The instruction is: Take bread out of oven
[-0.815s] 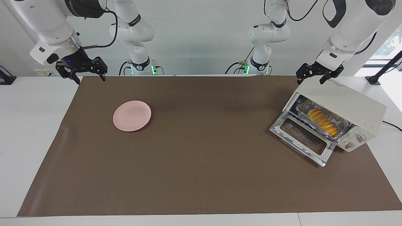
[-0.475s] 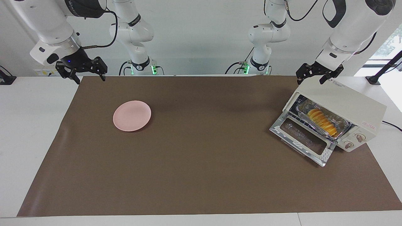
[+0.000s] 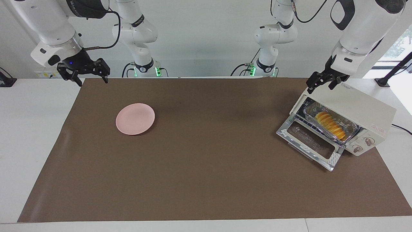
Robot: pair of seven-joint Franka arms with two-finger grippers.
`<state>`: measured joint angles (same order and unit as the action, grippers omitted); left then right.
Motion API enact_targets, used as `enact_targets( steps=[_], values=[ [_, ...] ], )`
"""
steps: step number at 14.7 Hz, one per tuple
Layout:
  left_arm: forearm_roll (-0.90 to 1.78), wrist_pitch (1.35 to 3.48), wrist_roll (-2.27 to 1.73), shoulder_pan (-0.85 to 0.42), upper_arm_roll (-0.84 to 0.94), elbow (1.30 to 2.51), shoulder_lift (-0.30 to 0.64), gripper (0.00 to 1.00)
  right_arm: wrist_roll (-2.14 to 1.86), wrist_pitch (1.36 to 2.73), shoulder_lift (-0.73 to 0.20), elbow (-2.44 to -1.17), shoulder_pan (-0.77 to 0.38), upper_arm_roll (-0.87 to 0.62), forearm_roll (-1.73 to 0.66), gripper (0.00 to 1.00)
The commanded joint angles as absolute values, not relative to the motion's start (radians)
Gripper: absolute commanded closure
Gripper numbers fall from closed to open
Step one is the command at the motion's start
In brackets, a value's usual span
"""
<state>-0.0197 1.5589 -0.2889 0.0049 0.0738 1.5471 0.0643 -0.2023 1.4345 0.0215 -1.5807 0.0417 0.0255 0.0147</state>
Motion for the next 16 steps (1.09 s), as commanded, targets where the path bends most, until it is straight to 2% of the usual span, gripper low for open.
enact_targets(
  steps=[1, 3, 8, 13, 16],
  values=[
    [-0.110, 1.566, -0.417, -0.006, 0.064, 1.369, 0.285, 0.00, -0.216, 1.416, 0.051, -1.612, 0.090, 0.017, 0.026, 0.00],
    [-0.182, 1.653, -0.478, 0.012, 0.064, 1.396, 0.304, 0.00, -0.216, 1.416, 0.051, -1.612, 0.089, 0.015, 0.026, 0.00],
    [-0.198, 1.816, -0.666, 0.026, 0.057, 1.624, 0.279, 0.00, -0.218, 1.414, 0.051, -1.612, 0.078, 0.005, 0.026, 0.00],
    [-0.222, 1.952, -0.695, 0.025, 0.060, 1.857, 0.189, 0.00, -0.218, 1.413, 0.051, -1.612, 0.081, 0.005, 0.026, 0.00],
    [-0.222, 1.991, -0.696, 0.026, 0.060, 1.913, 0.170, 0.02, -0.216, 1.414, 0.051, -1.611, 0.084, 0.005, 0.026, 0.00]
  ],
)
